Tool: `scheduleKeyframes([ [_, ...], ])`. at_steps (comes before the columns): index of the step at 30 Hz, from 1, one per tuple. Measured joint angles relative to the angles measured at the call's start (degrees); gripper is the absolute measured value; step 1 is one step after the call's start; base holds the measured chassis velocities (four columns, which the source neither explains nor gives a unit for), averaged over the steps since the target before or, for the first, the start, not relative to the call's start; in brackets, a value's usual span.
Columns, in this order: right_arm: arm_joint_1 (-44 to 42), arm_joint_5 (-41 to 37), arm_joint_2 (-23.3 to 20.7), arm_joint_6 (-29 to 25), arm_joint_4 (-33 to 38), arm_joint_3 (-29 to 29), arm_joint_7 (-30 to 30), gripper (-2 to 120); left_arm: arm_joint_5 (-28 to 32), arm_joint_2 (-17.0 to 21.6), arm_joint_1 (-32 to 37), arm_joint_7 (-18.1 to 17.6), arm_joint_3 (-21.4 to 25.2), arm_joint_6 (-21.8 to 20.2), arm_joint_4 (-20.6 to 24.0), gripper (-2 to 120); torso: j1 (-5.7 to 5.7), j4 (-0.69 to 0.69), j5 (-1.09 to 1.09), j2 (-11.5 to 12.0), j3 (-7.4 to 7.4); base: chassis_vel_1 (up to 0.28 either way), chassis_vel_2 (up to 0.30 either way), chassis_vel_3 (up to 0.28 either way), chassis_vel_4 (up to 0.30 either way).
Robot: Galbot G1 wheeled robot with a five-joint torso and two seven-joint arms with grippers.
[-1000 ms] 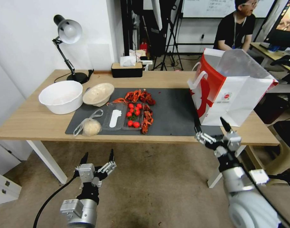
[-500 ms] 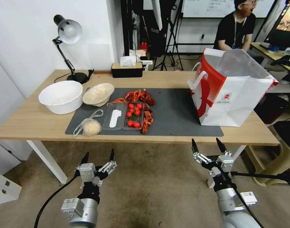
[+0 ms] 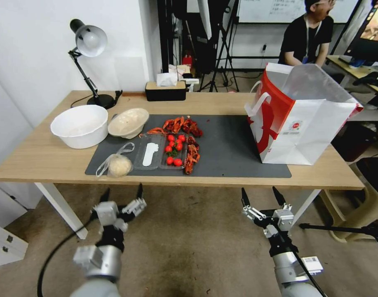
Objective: Pick up the trash from the table and place it into the takeout bag.
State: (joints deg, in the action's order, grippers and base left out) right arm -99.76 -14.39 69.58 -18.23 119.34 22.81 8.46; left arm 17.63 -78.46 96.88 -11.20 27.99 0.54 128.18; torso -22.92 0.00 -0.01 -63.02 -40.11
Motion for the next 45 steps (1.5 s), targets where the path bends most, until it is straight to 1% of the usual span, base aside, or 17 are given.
scheduleKeyframes([
  [3, -0.3, 0.6, 0.0, 0.0, 0.0, -0.1, 0.1, 100, 4.1, 2.9, -3.4, -0.5, 1.5, -2.0, -1.0, 100, 0.00, 0.00, -0.01, 0.0, 0.00, 0.000, 0.000, 0.000, 0.000],
  [4, -0.3, 0.6, 0.0, 0.0, 0.0, -0.1, 0.1, 100, 4.1, 2.9, -3.4, -0.5, 1.5, -2.0, -1.0, 100, 0.00, 0.00, -0.01, 0.0, 0.00, 0.000, 0.000, 0.000, 0.000],
  [6, -0.4, 0.7, 0.0, 0.0, 0.2, 0.0, 0.1, 100, 7.4, 4.8, -5.6, -0.9, 2.0, -3.6, -1.7, 100, 0.00, 0.01, 0.00, 0.0, 0.00, 0.000, 0.000, 0.000, 0.000],
  [7, -0.3, 0.8, 0.0, 0.1, 0.2, 0.1, 0.1, 100, 9.6, 6.8, -8.1, -1.3, 2.3, -4.9, -3.1, 100, 0.00, 0.00, 0.00, 0.0, 0.00, 0.000, 0.000, 0.000, 0.000],
  [8, -0.3, 0.8, 0.0, 0.1, 0.2, 0.1, 0.1, 100, 9.6, 6.8, -8.1, -1.3, 2.3, -4.9, -3.1, 100, 0.00, 0.00, 0.00, 0.0, 0.00, 0.000, 0.000, 0.000, 0.000],
  [11, -0.3, 1.1, 0.1, 0.3, 0.2, 0.2, 0.2, 100, 12.5, 10.0, -13.3, -1.6, 2.3, -6.7, -7.5, 100, 0.00, 0.00, -0.01, 0.0, 0.00, 0.000, 0.000, 0.000, 0.000],
  [12, -0.3, 1.1, 0.1, 0.3, 0.2, 0.2, 0.2, 100, 12.5, 10.0, -13.3, -1.6, 2.3, -6.7, -7.5, 100, 0.00, 0.00, -0.01, 0.0, 0.00, 0.000, 0.000, 0.000, 0.000],
  [15, -0.1, 1.2, 0.2, 0.4, 0.1, 0.3, 0.2, 100, 14.8, 12.5, -18.6, -1.9, 1.9, -9.7, -11.3, 100, 0.00, -0.01, -0.01, 0.0, -0.01, 0.000, 0.000, 0.000, 0.000],
  [16, -0.1, 1.2, 0.2, 0.4, 0.1, 0.3, 0.2, 100, 14.8, 12.5, -18.6, -1.9, 1.9, -9.7, -11.3, 100, 0.00, -0.01, -0.01, 0.0, -0.01, 0.000, 0.000, 0.000, 0.000],
  [19, 0.0, 1.5, 0.4, 0.5, -0.4, 0.4, 0.3, 100, 15.1, 14.0, -21.8, -2.2, 1.5, -13.0, -13.5, 100, 0.00, 0.00, 0.01, 0.0, -0.01, 0.000, 0.000, 0.000, 0.000],
  [20, 0.0, 1.5, 0.4, 0.5, -0.4, 0.4, 0.3, 100, 15.1, 14.0, -21.8, -2.2, 1.5, -13.0, -13.5, 100, 0.00, 0.00, 0.01, 0.0, -0.01, 0.000, 0.000, 0.000, 0.000],
  [23, 0.1, 1.7, 0.5, 0.5, -0.9, 0.6, 0.4, 100, 15.1, 14.7, -23.0, -2.4, 1.3, -16.5, -14.2, 100, 0.00, 0.01, 0.00, 0.0, 0.00, 0.000, 0.000, 0.000, 0.000],
  [24, 0.1, 1.7, 0.5, 0.5, -0.9, 0.6, 0.4, 100, 15.1, 14.7, -23.0, -2.4, 1.3, -16.5, -14.2, 100, 0.00, 0.01, 0.00, 0.0, 0.00, 0.000, 0.000, 0.000, 0.000],
  [27, 0.2, 2.1, 0.7, 0.5, -1.3, 0.8, 0.5, 100, 15.1, 14.8, -23.2, -3.2, 1.2, -19.6, -14.3, 100, 0.00, 0.01, 0.00, 0.0, 0.00, 0.000, 0.000, 0.000, 0.000],
  [37, 0.4, 2.5, 1.1, 0.5, -2.0, 0.8, 0.5, 100, 16.6, 15.2, -23.1, -3.7, 1.6, -22.8, -14.0, 100, 0.00, 0.01, 0.01, 0.0, 0.00, 0.000, 0.000, 0.000, 0.000],
  [41, 0.4, 2.6, 1.2, 0.5, -2.3, 0.8, 0.6, 100, 19.1, 15.2, -23.3, -4.2, 1.6, -25.4, -14.1, 100, 0.00, 0.00, 0.01, 0.0, 0.00, 0.000, 0.000, 0.000, 0.000],
  [45, 0.3, 2.7, 1.1, 0.5, -2.4, 0.9, 0.8, 100, 20.5, 14.9, -23.7, -4.5, 1.4, -26.3, -14.2, 100, 0.00, 0.00, 0.01, 0.0, 0.00, 0.000, 0.000, 0.000, 0.000],
])
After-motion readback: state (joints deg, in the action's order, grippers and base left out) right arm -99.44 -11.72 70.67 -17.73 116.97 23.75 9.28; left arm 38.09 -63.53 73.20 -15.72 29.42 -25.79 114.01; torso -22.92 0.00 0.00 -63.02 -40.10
